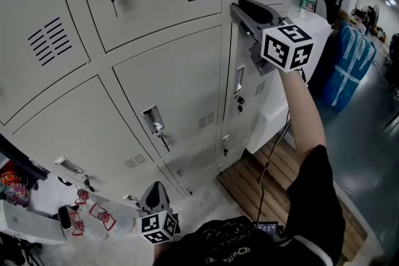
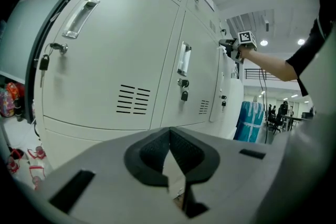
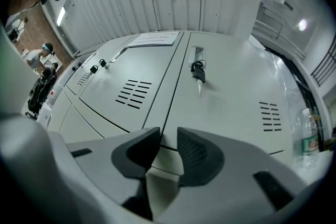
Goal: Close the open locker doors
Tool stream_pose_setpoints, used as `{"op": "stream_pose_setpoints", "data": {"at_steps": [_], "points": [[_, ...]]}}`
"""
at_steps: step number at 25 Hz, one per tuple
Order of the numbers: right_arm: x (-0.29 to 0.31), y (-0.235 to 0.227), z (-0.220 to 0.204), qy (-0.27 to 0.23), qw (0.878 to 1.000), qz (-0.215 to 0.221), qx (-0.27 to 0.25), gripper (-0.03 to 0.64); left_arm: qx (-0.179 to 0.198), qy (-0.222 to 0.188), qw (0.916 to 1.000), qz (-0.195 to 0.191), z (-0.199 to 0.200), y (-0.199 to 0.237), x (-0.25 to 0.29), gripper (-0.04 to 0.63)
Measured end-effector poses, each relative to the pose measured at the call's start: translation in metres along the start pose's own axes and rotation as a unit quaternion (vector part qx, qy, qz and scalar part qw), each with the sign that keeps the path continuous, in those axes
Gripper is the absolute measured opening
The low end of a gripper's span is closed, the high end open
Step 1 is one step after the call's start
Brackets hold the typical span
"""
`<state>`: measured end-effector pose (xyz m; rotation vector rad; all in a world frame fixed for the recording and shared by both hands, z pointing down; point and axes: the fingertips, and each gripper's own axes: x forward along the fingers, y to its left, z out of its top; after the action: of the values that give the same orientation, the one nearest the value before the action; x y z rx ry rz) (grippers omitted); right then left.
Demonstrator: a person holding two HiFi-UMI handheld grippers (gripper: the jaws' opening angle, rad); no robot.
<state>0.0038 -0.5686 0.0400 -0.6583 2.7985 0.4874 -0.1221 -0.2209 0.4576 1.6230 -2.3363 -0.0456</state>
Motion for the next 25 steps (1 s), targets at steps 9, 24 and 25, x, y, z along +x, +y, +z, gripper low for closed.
{"op": "stream_pose_setpoints", "data": {"at_steps": [9,24,25], "points": [[-0.004,0.000,0.003,-0.008,1.000,-0.026,-0.007,0.112,0.004,-0.003,0.9997,-0.023,0.005,-0.010,0.002,0.008],[-0.109,0.051,-0.025,-0.031,0.996,-0.082,-0.022,0.135,0.021,0.003,0.9932,-0.114,-0.003,-0.050,-0.008,0.008],[-0.118,0.058,-0.027,-0.032,0.995,-0.087,-0.019,0.135,0.029,0.001,0.9916,-0.126,-0.002,-0.053,-0.009,0.008]]}}
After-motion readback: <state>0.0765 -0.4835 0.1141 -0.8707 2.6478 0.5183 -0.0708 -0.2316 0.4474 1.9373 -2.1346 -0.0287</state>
